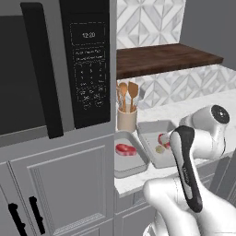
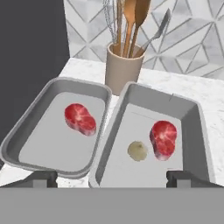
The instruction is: Place one garlic and one steak in each tupperware on the nearby counter, to pack two identical lunches.
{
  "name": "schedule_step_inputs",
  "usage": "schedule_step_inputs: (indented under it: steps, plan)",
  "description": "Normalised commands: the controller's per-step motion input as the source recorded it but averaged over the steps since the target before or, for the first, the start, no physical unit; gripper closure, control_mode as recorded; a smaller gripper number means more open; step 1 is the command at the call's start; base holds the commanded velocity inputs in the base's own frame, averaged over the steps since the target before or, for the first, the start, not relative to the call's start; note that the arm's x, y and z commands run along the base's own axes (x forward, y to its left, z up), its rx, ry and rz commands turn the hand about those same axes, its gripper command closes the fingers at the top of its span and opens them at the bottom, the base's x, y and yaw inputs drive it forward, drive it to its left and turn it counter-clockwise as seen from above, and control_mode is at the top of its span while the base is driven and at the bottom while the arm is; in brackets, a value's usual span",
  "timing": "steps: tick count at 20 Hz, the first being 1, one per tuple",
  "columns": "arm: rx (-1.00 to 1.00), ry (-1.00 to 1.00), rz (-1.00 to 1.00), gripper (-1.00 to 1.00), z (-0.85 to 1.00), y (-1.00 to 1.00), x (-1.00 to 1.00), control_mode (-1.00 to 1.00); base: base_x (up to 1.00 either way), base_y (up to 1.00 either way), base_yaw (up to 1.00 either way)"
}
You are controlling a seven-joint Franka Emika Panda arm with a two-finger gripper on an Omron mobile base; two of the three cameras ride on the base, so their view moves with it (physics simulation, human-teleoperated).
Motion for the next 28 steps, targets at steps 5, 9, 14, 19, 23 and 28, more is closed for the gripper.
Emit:
schedule_step_inputs:
  steps: [5,9,14,19,23,28]
  plan:
    - [0.01,0.01,-0.39,-1.00,0.13,-0.08,-0.20,-1.00,0.00,0.00,0.00]
    - [0.07,0.00,-0.33,-1.00,0.08,0.00,-0.32,-1.00,0.00,0.00,0.00]
    - [0.04,-0.11,-0.07,-1.00,0.00,-0.01,-0.69,-1.00,0.00,0.00,0.00]
    - [0.00,-0.12,0.02,-1.00,0.00,0.00,-0.77,-1.00,0.00,0.00,0.00]
    - [0.00,-0.04,0.00,-1.00,-0.02,0.00,-0.25,1.00,-0.75,0.04,0.00]
    - [0.00,0.00,0.00,-1.00,0.00,0.00,0.00,1.00,-1.00,0.77,0.02]
